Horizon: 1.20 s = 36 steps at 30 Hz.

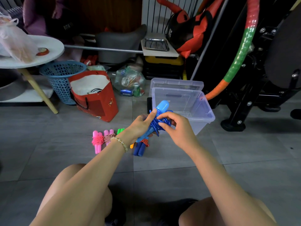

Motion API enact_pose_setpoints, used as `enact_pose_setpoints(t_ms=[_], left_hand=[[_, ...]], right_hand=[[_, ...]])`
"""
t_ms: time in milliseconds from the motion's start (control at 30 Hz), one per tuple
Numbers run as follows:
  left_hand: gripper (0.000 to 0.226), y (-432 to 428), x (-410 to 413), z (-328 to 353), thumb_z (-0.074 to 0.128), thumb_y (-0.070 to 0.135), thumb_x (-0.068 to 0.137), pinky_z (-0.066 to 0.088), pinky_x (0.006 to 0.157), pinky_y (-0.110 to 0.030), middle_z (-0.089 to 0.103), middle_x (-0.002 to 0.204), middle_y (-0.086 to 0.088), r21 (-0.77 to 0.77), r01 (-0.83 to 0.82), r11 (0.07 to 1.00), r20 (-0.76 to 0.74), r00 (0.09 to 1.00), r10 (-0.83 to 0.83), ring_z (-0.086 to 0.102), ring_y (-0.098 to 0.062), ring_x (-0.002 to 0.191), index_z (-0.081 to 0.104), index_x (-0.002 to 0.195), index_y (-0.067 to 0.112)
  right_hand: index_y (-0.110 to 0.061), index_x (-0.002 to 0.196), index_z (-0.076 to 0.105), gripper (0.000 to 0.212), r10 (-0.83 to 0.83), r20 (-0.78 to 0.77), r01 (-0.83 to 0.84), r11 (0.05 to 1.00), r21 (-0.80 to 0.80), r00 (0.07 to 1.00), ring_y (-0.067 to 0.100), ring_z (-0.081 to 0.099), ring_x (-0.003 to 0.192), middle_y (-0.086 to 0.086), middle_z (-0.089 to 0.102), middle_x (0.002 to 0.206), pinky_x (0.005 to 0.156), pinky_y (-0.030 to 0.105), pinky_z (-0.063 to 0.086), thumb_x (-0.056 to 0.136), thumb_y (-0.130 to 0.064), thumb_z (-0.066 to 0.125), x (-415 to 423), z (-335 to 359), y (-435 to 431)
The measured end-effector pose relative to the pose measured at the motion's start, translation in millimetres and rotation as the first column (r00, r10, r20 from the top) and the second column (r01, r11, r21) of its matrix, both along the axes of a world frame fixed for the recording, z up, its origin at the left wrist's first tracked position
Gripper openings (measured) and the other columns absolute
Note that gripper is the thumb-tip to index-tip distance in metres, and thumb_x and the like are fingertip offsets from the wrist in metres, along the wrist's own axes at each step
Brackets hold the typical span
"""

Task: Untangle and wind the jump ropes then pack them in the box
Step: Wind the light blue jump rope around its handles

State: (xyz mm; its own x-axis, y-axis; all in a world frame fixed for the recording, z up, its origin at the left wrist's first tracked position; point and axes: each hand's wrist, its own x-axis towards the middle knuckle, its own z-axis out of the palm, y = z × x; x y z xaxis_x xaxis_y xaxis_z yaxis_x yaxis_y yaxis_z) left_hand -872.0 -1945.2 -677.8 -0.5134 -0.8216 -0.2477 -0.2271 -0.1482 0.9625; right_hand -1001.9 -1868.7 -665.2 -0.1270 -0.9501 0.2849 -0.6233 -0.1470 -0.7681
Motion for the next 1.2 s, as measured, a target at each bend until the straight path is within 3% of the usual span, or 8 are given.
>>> enact_pose_setpoints(t_ms=[233, 400, 500, 633, 733, 867, 1000, 1200], left_hand=[[0.046, 5.7, -3.2, 0.7, 0.035, 0.045, 0.099, 0.044, 0.047, -0.008, 0.062, 0.07, -0.006, -0.003, 0.013, 1.0, 0.018, 1.0, -0.013, 0.059, 0.002, 0.045, 0.06, 0.08, 0.011], [0.044, 9.6, -7.5, -0.1, 0.039, 0.044, 0.099, 0.038, 0.039, -0.009, 0.056, 0.042, 0.005, 0.062, -0.072, 0.996, 0.021, 0.997, 0.071, 0.051, 0.0, 0.034, 0.056, 0.078, 0.008], [0.051, 7.9, -7.4, 1.5, 0.042, 0.051, 0.095, 0.042, 0.043, -0.018, 0.055, 0.037, 0.005, 0.196, -0.159, 0.968, 0.044, 0.987, 0.154, 0.051, -0.008, 0.041, 0.055, 0.07, 0.009], [0.055, 3.5, -3.1, 1.2, 0.043, 0.057, 0.092, 0.044, 0.046, -0.024, 0.06, 0.048, -0.006, 0.445, -0.134, 0.886, -0.076, 0.979, 0.187, 0.054, -0.016, 0.04, 0.059, 0.077, 0.006], [0.052, 1.8, -4.8, 1.6, 0.036, 0.056, 0.095, 0.043, 0.039, -0.019, 0.058, 0.056, -0.008, 0.581, -0.049, 0.813, -0.282, 0.924, 0.257, 0.049, -0.013, 0.038, 0.059, 0.094, 0.01], [0.056, 3.4, -4.1, 5.5, 0.03, 0.053, 0.097, 0.045, 0.043, -0.018, 0.059, 0.065, -0.009, 0.577, 0.025, 0.816, -0.441, 0.851, 0.286, 0.051, -0.011, 0.046, 0.058, 0.104, 0.006], [0.051, 17.0, -7.3, 7.9, 0.031, 0.052, 0.097, 0.05, 0.055, -0.027, 0.065, 0.061, -0.004, 0.378, -0.094, 0.921, -0.266, 0.942, 0.206, 0.06, -0.012, 0.049, 0.06, 0.097, 0.01], [0.048, 18.9, -5.0, 17.3, 0.031, 0.048, 0.099, 0.055, 0.053, -0.022, 0.073, 0.071, -0.001, 0.301, -0.022, 0.953, -0.351, 0.927, 0.132, 0.069, -0.011, 0.062, 0.064, 0.099, 0.012]], right_hand=[[-0.008, 0.089, 0.066, 0.006, -0.16, -0.234, 0.135, 0.984, -0.118, 0.959, 0.015, 0.049, 0.072, 0.002, 0.064, 0.084, 0.065, 0.022, 0.034, 0.087, -0.014, 0.064, 1.9, -7.8, -1.0], [-0.006, 0.086, 0.06, 0.008, -0.194, -0.311, 0.181, 0.981, -0.07, 0.93, 0.017, 0.05, 0.095, 0.0, 0.047, 0.121, 0.076, 0.024, 0.038, 0.09, -0.013, 0.061, -0.4, -6.9, -2.9], [-0.019, 0.083, 0.058, 0.011, -0.097, -0.037, 0.099, 0.994, 0.038, 0.995, 0.007, 0.043, 0.104, -0.004, 0.037, 0.114, 0.09, 0.018, 0.034, 0.091, -0.012, 0.059, -2.3, -8.0, -2.0], [-0.022, 0.072, 0.048, 0.024, -0.056, 0.306, 0.005, 0.987, 0.163, 0.95, -0.011, 0.043, 0.084, -0.002, 0.038, 0.1, 0.085, 0.008, 0.036, 0.091, -0.013, 0.058, -5.1, -3.7, -1.1], [-0.026, 0.066, 0.053, 0.022, -0.036, 0.461, -0.03, 0.99, 0.137, 0.887, 0.007, 0.046, 0.093, 0.001, 0.045, 0.093, 0.098, 0.032, 0.039, 0.083, -0.033, 0.065, -11.1, 0.1, -2.5], [-0.025, 0.068, 0.054, 0.023, -0.015, 0.295, -0.002, 0.998, 0.059, 0.955, 0.003, 0.05, 0.089, -0.004, 0.049, 0.09, 0.087, 0.017, 0.04, 0.086, -0.017, 0.065, -21.7, 2.9, -0.8], [-0.02, 0.079, 0.054, 0.014, -0.066, 0.097, 0.07, 0.996, -0.046, 0.993, -0.003, 0.049, 0.086, 0.001, 0.05, 0.094, 0.078, 0.009, 0.042, 0.087, -0.017, 0.065, 0.6, -8.7, 1.9], [-0.039, 0.133, 0.031, 0.065, -0.03, 0.458, 0.002, 0.998, 0.061, 0.889, 0.0, 0.059, 0.105, -0.016, 0.052, 0.121, 0.09, 0.028, 0.052, 0.083, -0.028, 0.07, 12.7, 6.5, -1.3]])
